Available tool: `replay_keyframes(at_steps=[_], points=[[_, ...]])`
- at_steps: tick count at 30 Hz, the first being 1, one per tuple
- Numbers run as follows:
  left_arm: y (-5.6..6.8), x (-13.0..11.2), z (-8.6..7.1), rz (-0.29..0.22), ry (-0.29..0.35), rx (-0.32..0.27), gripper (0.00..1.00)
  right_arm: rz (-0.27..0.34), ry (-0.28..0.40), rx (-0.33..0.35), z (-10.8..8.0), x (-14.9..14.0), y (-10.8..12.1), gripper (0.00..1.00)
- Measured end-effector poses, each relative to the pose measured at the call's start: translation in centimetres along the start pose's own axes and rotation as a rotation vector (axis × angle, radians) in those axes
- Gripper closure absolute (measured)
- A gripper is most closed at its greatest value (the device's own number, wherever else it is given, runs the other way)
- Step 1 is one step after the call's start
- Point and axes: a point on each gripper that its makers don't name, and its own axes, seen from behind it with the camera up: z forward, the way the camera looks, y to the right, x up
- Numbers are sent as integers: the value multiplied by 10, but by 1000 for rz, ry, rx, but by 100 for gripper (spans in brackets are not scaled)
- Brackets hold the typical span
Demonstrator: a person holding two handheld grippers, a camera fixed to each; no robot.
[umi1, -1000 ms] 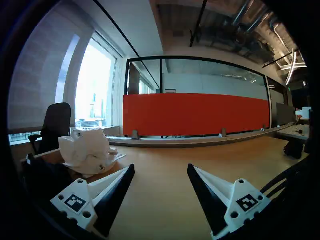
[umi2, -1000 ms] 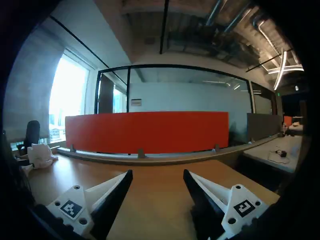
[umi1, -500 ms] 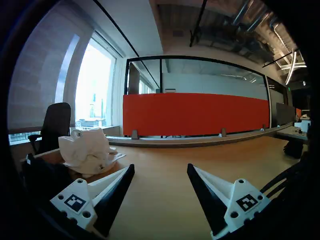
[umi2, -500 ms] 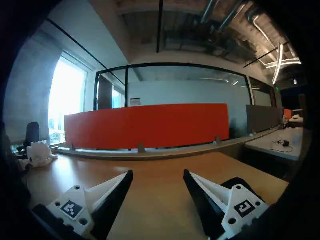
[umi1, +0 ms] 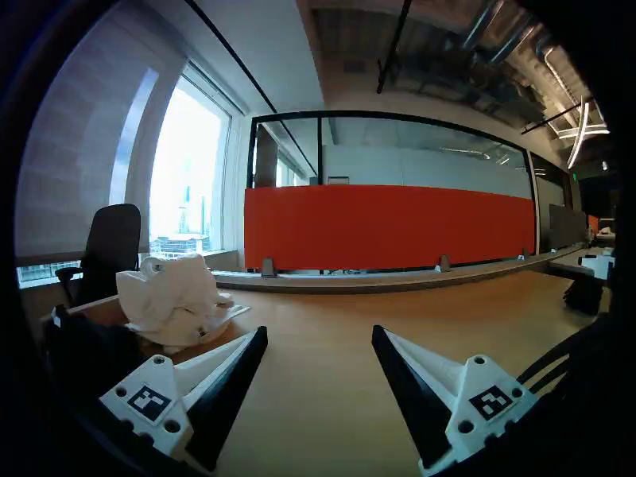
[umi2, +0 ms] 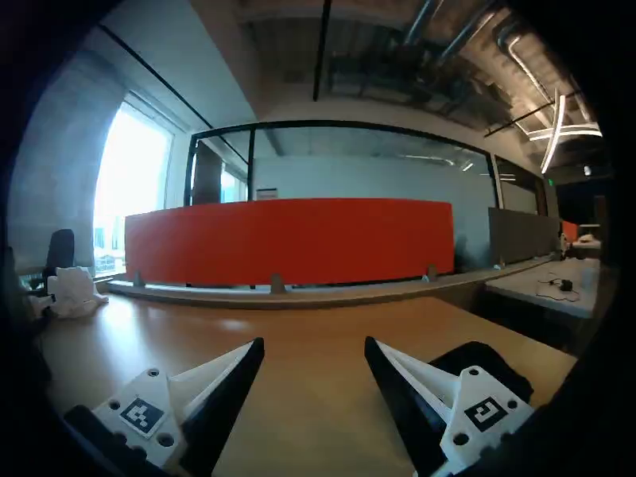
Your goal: Fold towel
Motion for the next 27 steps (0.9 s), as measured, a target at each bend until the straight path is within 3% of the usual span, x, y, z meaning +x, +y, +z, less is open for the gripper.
replay_keyframes(at_steps=[7, 27], points=[[0, 0, 0, 0, 0, 0, 2, -3, -11, 30, -1, -8, -9, 2], [0, 0, 0, 0, 0, 0, 2, -1, 7, 36, -5, -9, -12, 3]])
